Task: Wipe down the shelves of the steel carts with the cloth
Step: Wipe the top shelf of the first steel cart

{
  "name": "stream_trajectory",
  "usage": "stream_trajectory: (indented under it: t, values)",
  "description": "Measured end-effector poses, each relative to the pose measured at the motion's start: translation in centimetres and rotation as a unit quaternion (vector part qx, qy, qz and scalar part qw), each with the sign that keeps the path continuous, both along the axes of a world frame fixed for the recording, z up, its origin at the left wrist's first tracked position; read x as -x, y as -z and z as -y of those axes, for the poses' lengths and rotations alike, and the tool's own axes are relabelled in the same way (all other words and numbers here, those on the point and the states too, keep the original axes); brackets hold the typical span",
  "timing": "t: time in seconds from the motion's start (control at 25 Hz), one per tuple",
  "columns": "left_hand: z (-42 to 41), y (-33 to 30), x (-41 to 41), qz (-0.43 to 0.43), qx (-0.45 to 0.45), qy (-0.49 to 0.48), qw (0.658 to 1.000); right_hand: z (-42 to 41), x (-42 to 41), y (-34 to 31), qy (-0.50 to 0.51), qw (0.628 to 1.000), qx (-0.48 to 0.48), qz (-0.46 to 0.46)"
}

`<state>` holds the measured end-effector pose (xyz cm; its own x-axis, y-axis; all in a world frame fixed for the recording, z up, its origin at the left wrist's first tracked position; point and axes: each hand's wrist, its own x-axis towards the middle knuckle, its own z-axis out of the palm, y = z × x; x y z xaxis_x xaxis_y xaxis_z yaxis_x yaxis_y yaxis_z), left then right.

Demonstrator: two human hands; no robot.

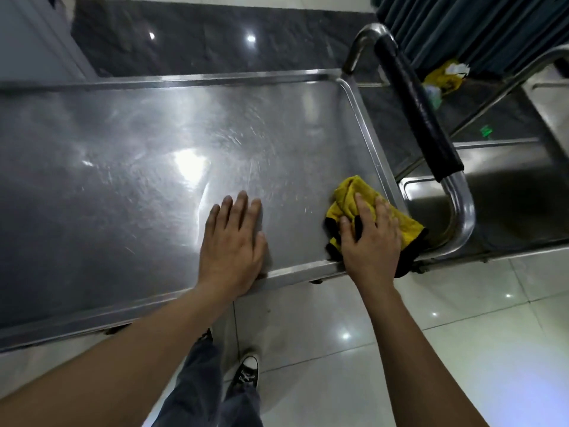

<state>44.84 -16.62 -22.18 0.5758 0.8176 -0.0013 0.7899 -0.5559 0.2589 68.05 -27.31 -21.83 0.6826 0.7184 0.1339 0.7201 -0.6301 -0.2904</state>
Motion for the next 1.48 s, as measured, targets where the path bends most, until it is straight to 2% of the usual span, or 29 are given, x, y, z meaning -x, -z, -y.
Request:
stream_trajectory:
  t: [0.16, 0.28, 0.36, 0.48, 0.6, 0.68, 0.8, 0.92, 1.0, 1.08, 1.2, 1.28, 1.48]
  values:
    - [-0.2, 1.6, -0.1, -0.015, -0.006, -0.005, 1.0, -3.2, -2.7, -0.3, -0.025, 1.0, -0.006, -0.002]
    - [0.0, 1.7, -0.3, 0.001, -0.018, -0.008, 1.0, -7.9, -1.1, -0.2, -0.015, 1.0, -0.021, -0.019]
    - [0.0, 1.4, -0.7, 0.011, -0.016, -0.01, 1.0, -11.4, 2.3, 0.1, -0.092, 0.995, -0.029, -0.026]
    - [-0.2, 1.0, -0.5, 0.016, 0.0, -0.026, 1.0, -16.5, 6.9, -0.1, -0.241, 0.968, -0.034, -0.057]
    - [-0.4, 1.0, -0.3, 0.034, 0.012, -0.029, 0.999, -18.7, 6.4, -0.2, -0.302, 0.95, -0.022, -0.071]
    - [-0.4, 1.1, -0.2, 0.039, 0.005, -0.021, 0.999, -18.2, 3.5, 0.1, -0.263, 0.962, -0.028, -0.061]
    - [-0.1, 1.3, -0.6, 0.036, 0.005, -0.019, 0.999, -16.7, -2.4, 0.4, -0.082, 0.996, -0.028, -0.032]
    - [0.1, 1.3, -1.1, 0.037, 0.009, -0.022, 0.999, -17.1, -3.9, 0.6, 0.02, 0.999, -0.024, -0.016]
    - [0.2, 1.2, -1.3, 0.032, 0.01, -0.018, 0.999, -18.2, -1.6, 0.6, -0.008, 1.0, -0.016, -0.016]
    - [0.3, 1.1, -1.1, 0.03, 0.011, -0.018, 0.999, -19.3, 1.8, 0.5, -0.146, 0.989, -0.018, -0.02]
    - [0.3, 1.0, -1.1, 0.031, 0.015, -0.018, 0.999, -21.2, 4.8, 0.4, -0.333, 0.942, -0.021, -0.039]
    - [0.4, 0.9, -1.2, 0.031, 0.018, -0.021, 0.999, -23.3, 4.9, 0.2, -0.353, 0.935, -0.009, -0.036]
    - [0.2, 0.8, -0.8, 0.035, 0.021, -0.016, 0.999, -30.2, 3.6, 0.0, -0.254, 0.966, 0.017, -0.038]
